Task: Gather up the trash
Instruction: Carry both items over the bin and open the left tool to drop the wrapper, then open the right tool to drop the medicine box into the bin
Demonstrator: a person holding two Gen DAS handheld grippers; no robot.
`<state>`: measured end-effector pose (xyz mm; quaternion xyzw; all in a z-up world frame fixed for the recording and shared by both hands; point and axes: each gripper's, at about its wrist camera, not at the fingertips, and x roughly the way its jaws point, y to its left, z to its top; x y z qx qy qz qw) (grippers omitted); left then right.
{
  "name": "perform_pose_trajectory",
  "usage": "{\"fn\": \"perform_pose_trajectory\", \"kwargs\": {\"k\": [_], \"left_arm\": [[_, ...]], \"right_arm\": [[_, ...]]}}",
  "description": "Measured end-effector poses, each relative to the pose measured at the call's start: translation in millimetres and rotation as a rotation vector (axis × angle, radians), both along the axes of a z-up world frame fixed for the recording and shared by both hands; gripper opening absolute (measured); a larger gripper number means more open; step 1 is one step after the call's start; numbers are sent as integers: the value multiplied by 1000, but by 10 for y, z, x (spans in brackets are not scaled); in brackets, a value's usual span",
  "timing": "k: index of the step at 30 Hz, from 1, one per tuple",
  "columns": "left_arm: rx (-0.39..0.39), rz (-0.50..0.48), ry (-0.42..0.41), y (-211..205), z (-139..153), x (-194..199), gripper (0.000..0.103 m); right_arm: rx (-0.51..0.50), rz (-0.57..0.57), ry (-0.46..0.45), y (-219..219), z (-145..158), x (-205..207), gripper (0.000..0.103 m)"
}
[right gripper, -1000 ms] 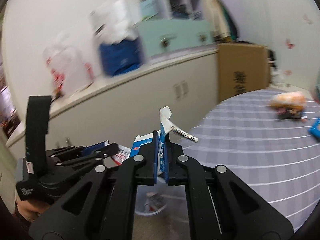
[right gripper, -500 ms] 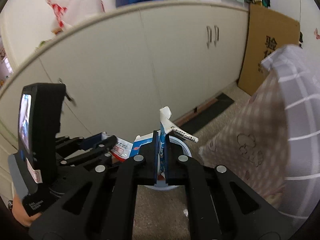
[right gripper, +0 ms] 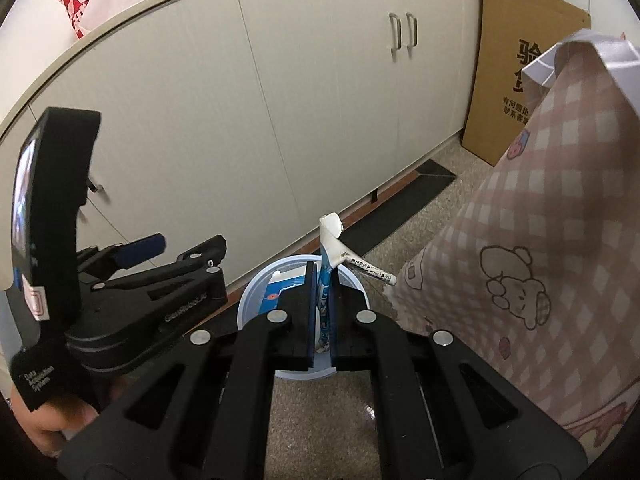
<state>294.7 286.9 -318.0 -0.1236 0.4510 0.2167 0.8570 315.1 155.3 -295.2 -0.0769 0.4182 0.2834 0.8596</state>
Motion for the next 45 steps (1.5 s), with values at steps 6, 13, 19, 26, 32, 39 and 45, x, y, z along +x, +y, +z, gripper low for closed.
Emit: {"fn": "perform_pose_trajectory", "kwargs": {"k": [6,13,19,26,32,39,45], "left_arm": [[7,5,5,-2,13,-150,70],[18,22,-10,36,88,-293,73],[33,41,-4,125,62,-389,73],[27,89,4,321,-20,-477,74],[33,135,11,459,-64,-523,74],[58,147,14,500,-51,-552,74],[63,141,-8,432,79,-608,74]], "right_arm": [[-1,9,6,24,-36,-1,5],[3,23,9,58,-31,-96,5],[1,38,16,165,-58,-108,5],[1,56,11,354,-105,-23,5],[51,58,3,530,-146,119,7],[33,48,-21,580,-199,156,48],[42,47,-24,478,-67,61,48]]}}
